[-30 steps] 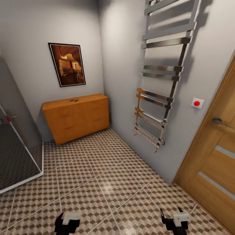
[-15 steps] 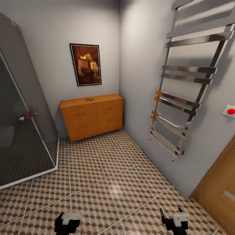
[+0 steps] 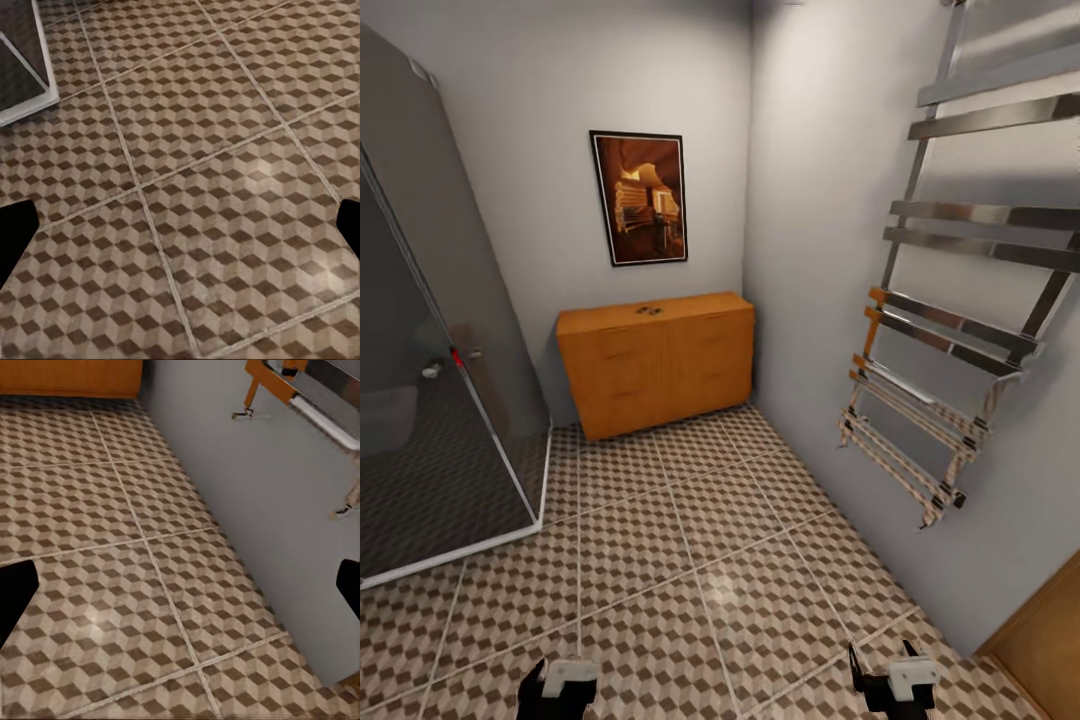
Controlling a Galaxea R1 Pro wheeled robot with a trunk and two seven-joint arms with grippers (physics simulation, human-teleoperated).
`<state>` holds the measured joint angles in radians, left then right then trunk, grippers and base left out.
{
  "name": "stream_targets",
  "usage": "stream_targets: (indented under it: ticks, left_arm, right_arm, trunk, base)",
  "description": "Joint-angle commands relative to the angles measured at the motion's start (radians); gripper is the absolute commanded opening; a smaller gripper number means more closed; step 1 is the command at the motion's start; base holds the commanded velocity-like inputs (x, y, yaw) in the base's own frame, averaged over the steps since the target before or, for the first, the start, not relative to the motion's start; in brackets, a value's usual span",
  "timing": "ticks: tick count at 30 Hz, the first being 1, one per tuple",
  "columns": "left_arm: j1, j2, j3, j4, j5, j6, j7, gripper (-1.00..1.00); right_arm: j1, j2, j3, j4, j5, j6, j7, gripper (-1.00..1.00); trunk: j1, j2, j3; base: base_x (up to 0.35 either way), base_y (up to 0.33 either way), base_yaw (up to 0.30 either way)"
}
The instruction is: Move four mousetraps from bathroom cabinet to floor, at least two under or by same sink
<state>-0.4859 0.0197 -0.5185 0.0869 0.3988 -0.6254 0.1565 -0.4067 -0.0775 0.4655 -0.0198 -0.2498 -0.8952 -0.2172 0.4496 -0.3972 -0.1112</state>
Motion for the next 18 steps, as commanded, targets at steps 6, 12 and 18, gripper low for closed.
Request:
stream_targets:
  ticks: [6, 12, 18]
  left_arm:
    - [0.033, 0.030, -0.002, 0.014, 0.027, -0.027, 0.000, 1.00]
    - [0.067, 0.039, -0.002, -0.002, 0.027, -0.024, -0.003, 1.00]
    - [0.101, 0.041, -0.002, -0.005, 0.026, -0.024, -0.003, 1.00]
  right_arm:
    - [0.034, 0.034, 0.007, 0.000, -0.007, 0.008, -0.003, 1.00]
    - [0.066, 0.067, 0.007, 0.000, -0.007, 0.043, -0.001, 1.00]
    - [0.069, 0.086, 0.008, 0.000, -0.006, 0.058, 0.002, 1.00]
  trunk:
    - [0.000, -0.003, -0.002]
    - [0.000, -0.003, -0.002]
    - [0.000, -0.003, -0.002]
  base:
    - [0.000, 0.000, 0.000]
    - [0.000, 0.000, 0.000]
    - [0.000, 0.000, 0.000]
